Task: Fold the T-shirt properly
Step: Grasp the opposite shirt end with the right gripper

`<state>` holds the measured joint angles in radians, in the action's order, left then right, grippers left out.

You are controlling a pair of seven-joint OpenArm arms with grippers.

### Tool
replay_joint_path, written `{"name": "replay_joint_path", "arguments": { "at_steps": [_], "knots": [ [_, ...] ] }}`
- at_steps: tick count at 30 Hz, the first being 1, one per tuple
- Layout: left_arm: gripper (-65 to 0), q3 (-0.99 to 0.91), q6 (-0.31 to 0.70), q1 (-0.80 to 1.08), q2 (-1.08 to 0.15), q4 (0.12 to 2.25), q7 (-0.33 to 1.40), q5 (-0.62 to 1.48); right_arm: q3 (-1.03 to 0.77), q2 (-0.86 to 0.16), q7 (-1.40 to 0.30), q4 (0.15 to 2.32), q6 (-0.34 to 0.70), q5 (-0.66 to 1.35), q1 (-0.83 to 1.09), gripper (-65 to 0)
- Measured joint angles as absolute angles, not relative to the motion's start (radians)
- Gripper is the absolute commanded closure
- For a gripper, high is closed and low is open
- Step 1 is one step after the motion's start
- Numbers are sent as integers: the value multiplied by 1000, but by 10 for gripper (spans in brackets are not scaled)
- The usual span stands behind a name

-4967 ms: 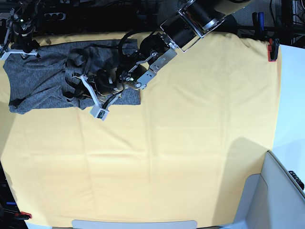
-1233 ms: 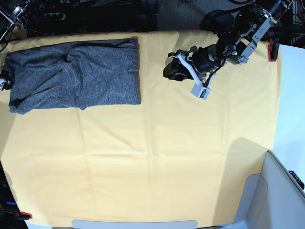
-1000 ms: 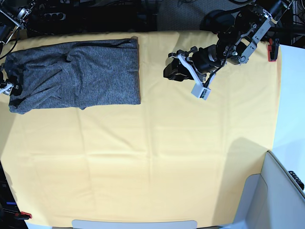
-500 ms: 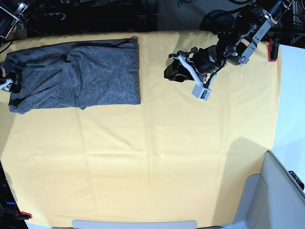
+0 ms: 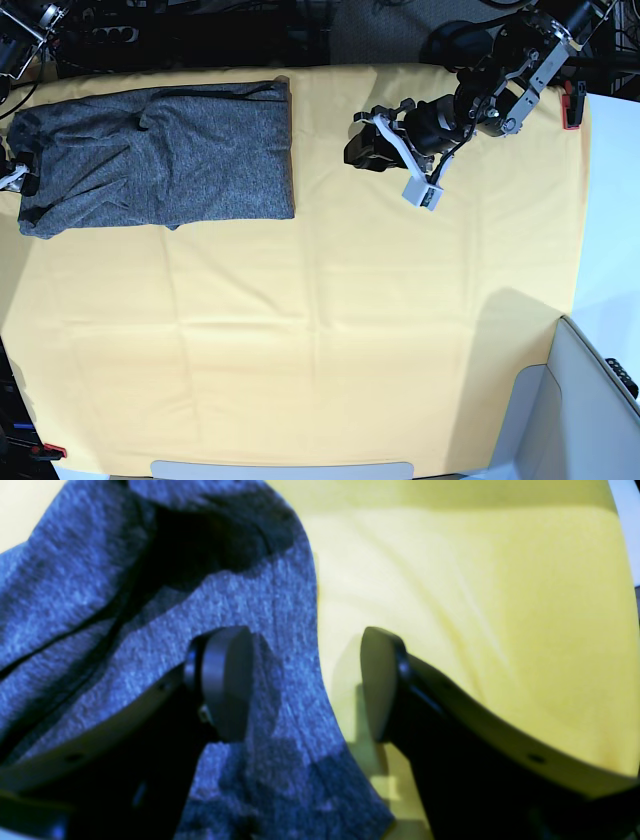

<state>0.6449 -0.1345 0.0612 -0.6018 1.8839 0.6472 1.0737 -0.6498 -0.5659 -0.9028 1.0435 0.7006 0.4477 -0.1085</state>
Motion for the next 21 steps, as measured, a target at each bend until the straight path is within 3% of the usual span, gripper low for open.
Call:
{"name": "replay_joint_path", "arguments": {
  "at_steps": [16,21],
  "knots": [
    [-206,645,-134,61,-601,1884,647,1074,-635,-526,-850,1074,676,521,-52,-344],
    [-206,645,-134,61,-601,1883,647,1074,-600,-494,-856,1208,673,512,29,-344]
  ]
}}
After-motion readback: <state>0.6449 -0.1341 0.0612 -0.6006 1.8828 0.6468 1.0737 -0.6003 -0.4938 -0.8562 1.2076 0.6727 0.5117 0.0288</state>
